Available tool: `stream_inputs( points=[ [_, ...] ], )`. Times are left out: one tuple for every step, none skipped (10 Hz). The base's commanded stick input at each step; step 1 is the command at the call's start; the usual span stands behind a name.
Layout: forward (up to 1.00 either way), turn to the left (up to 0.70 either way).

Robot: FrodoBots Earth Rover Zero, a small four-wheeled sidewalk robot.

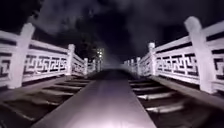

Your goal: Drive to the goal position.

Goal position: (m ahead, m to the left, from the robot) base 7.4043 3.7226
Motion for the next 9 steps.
stream_inputs(
  points=[
    [0.43, 0.0],
    [0.43, 0.0],
    [0.43, 0.0],
    [0.43, 0.0],
    [0.43, 0.0],
    [0.43, 0.0],
    [0.32, 0.0],
    [0.38, 0.0],
    [0.43, 0.0]
  ],
)
